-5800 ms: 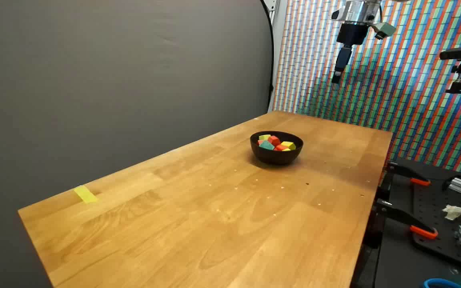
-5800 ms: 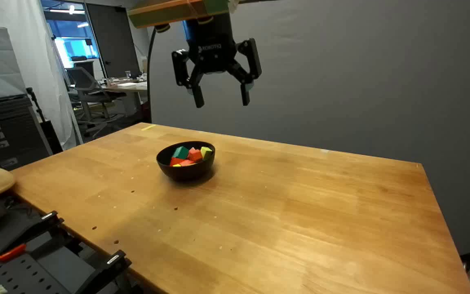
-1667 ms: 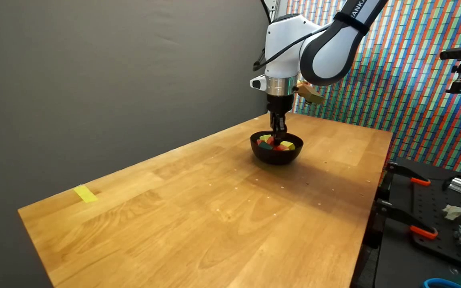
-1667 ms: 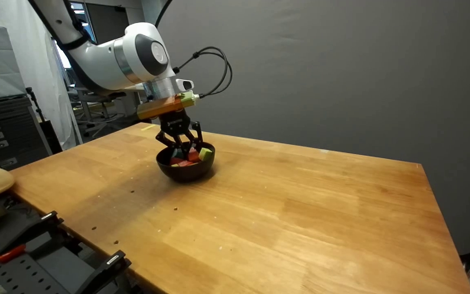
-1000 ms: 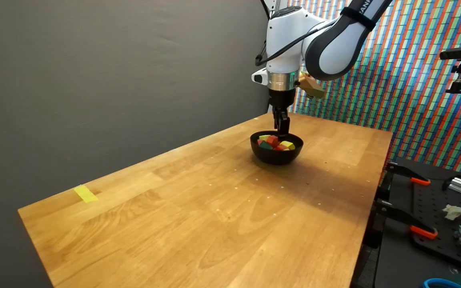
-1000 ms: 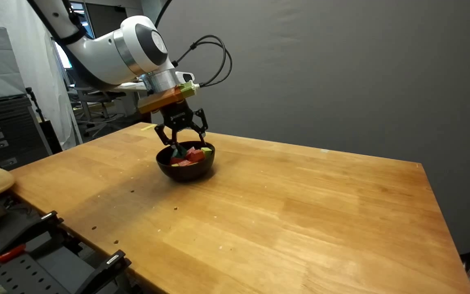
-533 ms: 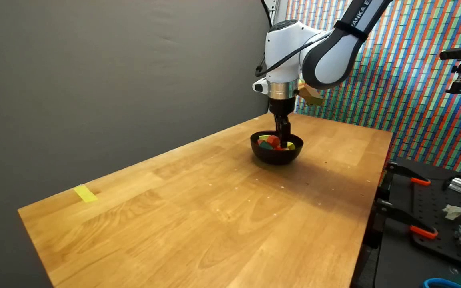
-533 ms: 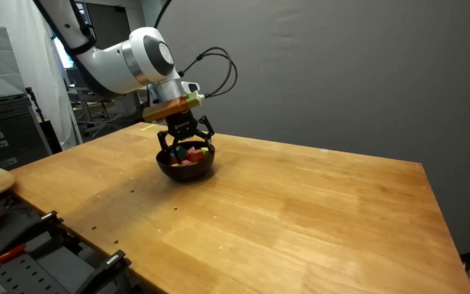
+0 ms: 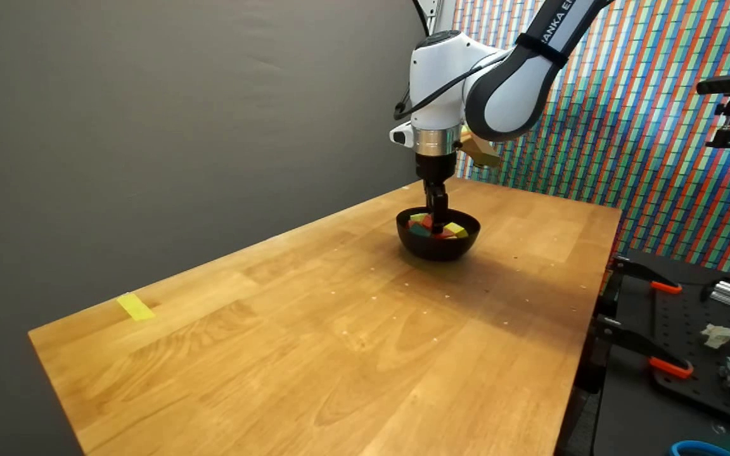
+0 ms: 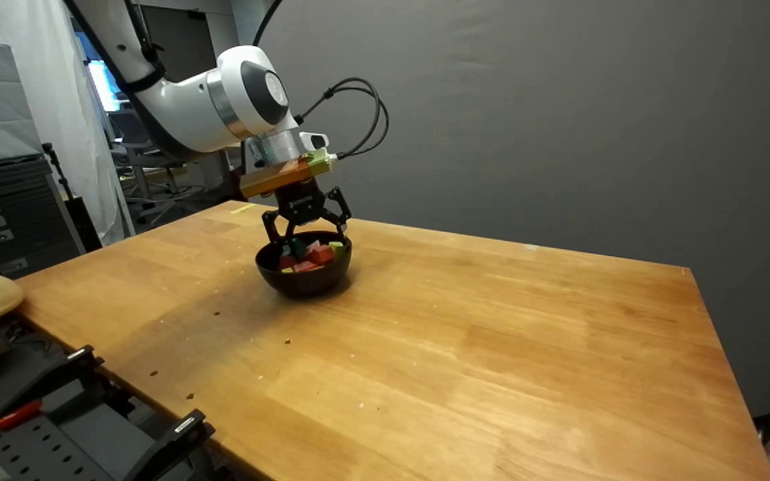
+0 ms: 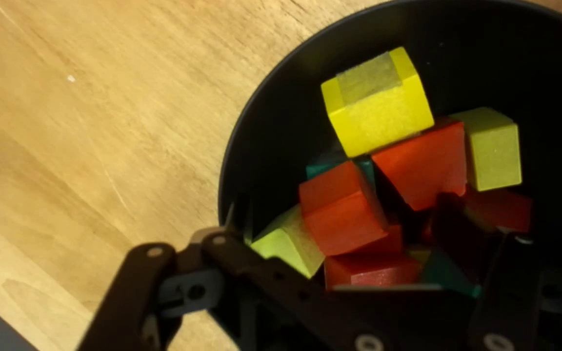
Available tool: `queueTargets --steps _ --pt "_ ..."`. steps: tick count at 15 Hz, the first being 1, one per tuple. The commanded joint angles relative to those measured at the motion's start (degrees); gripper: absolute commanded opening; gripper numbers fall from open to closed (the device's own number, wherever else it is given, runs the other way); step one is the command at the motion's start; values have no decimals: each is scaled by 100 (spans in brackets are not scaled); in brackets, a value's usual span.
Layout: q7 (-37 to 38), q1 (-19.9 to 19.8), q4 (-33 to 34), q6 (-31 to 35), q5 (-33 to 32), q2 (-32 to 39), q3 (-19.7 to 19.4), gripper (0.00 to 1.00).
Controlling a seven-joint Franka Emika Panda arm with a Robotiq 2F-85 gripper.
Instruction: Take the blocks in the bowl and put them on the table
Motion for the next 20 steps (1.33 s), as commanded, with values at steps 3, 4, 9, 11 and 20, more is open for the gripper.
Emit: queueTargets --steps 3,4,9,11,20 --pt "-304 -120 129 14 494 204 99 53" --pt "-298 -118 110 15 557 214 91 45" --pt "-399 -64 -127 -138 709 -116 162 16" --pt "-372 162 -310 -422 387 -653 100 16" --pt "-2318 357 -61 -728 875 -2037 935 16"
